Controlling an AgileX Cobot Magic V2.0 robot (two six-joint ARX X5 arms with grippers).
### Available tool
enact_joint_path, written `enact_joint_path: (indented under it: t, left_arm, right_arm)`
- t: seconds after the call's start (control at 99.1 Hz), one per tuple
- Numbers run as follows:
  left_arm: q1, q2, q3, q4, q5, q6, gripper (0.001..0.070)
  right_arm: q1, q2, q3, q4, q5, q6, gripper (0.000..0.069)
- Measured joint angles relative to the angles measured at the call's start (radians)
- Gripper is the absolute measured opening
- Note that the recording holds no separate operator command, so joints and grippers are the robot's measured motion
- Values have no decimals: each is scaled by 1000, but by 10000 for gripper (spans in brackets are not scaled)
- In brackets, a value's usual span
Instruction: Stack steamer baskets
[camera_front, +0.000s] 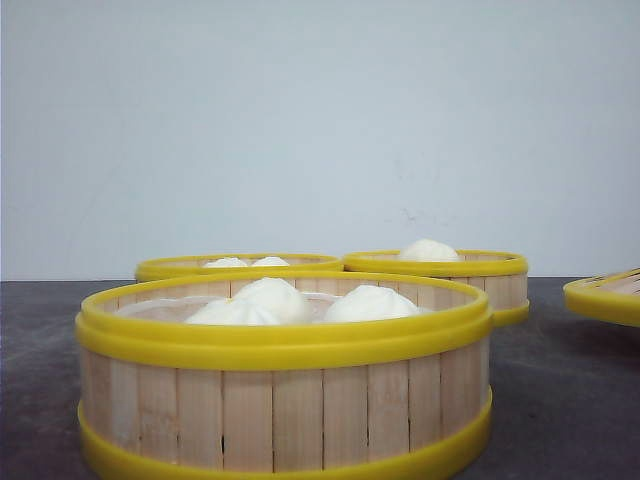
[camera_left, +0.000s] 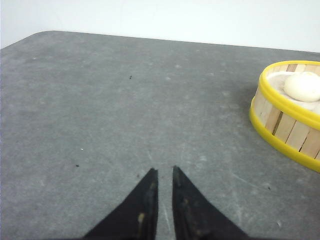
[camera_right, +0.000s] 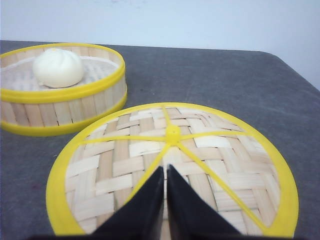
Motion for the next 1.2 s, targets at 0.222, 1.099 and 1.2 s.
enact_joint_path:
  t: [0.222,1.099,1.2]
  left_arm:
    - [0,0,0,0,0,-89,25]
    - [0,343,462,-64,82,-240,25]
    - [0,470,605,-135,82,-208,26]
  right_arm:
    - [0,0,0,0,0,59,5]
    - [0,360,494,19,33,402,5]
    - [5,494,645,-53,21,326,5]
